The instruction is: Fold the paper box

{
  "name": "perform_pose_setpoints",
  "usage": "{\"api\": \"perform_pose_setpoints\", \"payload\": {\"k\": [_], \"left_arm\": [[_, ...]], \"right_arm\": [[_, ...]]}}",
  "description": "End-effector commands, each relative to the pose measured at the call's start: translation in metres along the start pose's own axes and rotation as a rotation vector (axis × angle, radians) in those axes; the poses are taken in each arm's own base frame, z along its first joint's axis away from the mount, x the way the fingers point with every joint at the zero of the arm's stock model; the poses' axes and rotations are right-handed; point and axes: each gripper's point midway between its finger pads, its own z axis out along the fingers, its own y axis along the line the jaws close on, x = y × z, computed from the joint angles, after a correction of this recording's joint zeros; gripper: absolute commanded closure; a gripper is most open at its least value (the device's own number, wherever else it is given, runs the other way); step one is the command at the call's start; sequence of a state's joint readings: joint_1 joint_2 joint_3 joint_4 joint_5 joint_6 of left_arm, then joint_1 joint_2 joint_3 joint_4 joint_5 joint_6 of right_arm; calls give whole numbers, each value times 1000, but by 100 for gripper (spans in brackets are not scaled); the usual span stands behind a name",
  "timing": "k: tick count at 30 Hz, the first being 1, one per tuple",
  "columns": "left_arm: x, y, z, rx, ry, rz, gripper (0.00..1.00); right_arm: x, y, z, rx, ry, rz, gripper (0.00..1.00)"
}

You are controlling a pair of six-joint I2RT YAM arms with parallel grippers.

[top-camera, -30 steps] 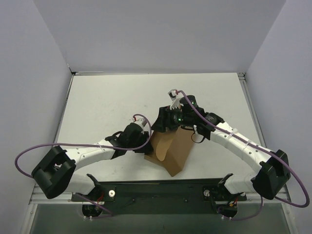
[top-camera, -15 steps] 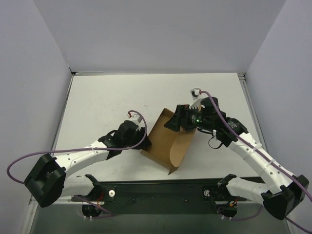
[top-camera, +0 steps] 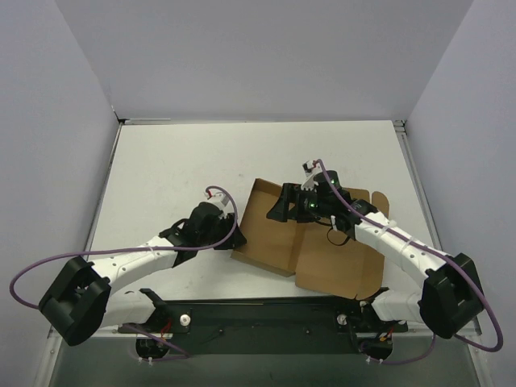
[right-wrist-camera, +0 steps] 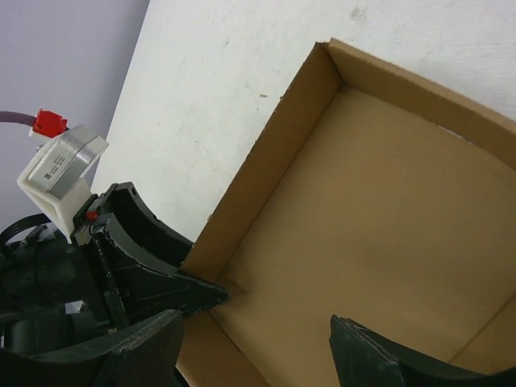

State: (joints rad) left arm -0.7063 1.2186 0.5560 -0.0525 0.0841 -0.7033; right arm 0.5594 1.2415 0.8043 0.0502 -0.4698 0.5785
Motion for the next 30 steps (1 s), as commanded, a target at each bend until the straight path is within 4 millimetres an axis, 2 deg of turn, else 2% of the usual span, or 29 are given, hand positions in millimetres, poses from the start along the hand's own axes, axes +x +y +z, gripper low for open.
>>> {"api": "perform_pose_setpoints", "payload": {"k": [1,3,4,5,6,7,8,9,10,12,13,16,17,19,20,21,23,24,25,26,27,28,29,30], "left_arm": [[-7,-4,1,28,-49,-37,47],[-7,11,1,-14,-70,-73,47],[-10,16,-1,-24,-86,-91,48],[-5,30,-2,-54,-87,-122,48],[-4,36,-3,-69,-95,-130,48],[-4,39,-7,-77,-111,-137,48],[1,49,-9,-108,-121,-154,48],[5,58,-12,-146,-128,-165,48],[2,59,-18,-145,-156,-171,48],[6,73,-24,-195,-177,-189,48],[2,72,-29,-191,-201,-195,48],[-1,79,-33,-208,-221,-211,51],[-1,82,-33,-214,-221,-214,52],[-4,85,-31,-218,-223,-225,55],[-6,86,-29,-218,-224,-226,55],[-10,85,-28,-212,-234,-226,55],[-17,84,-25,-210,-239,-222,55],[-19,84,-25,-212,-243,-223,55],[-24,86,-24,-217,-248,-221,55],[-26,85,-23,-215,-251,-221,55],[-26,88,-22,-224,-247,-222,55],[-35,86,-22,-210,-274,-223,55],[-38,85,-21,-204,-283,-221,56],[-39,87,-20,-208,-284,-223,55]], "right_arm": [[-42,49,1,-123,-106,-81,26],[-46,42,0,-81,-90,-74,26],[-58,42,-4,-73,-107,-72,25],[-57,39,-5,-68,-86,-70,25],[-58,35,-4,-55,-78,-75,25],[-70,36,-7,-51,-99,-88,25],[-63,28,-8,-12,-61,-76,25],[-65,24,-8,7,-52,-89,25],[-71,29,-12,12,-57,-97,25],[-65,27,-18,54,-36,-71,25],[-61,28,-21,67,-33,-58,25],[-40,31,-31,84,-50,26,25],[-22,34,-34,65,-41,35,25],[-4,33,-34,65,-46,118,25],[-1,39,-40,35,-72,135,25],[25,29,-36,54,-31,173,25],[36,35,-45,25,-63,259,26],[56,31,-44,26,-36,270,26],[61,29,-46,38,-50,287,26],[62,34,-53,14,-71,331,26],[78,35,-54,11,-42,331,26],[83,32,-55,26,-47,345,26],[87,38,-59,7,-46,372,25],[102,35,-56,14,-16,381,24]]}}
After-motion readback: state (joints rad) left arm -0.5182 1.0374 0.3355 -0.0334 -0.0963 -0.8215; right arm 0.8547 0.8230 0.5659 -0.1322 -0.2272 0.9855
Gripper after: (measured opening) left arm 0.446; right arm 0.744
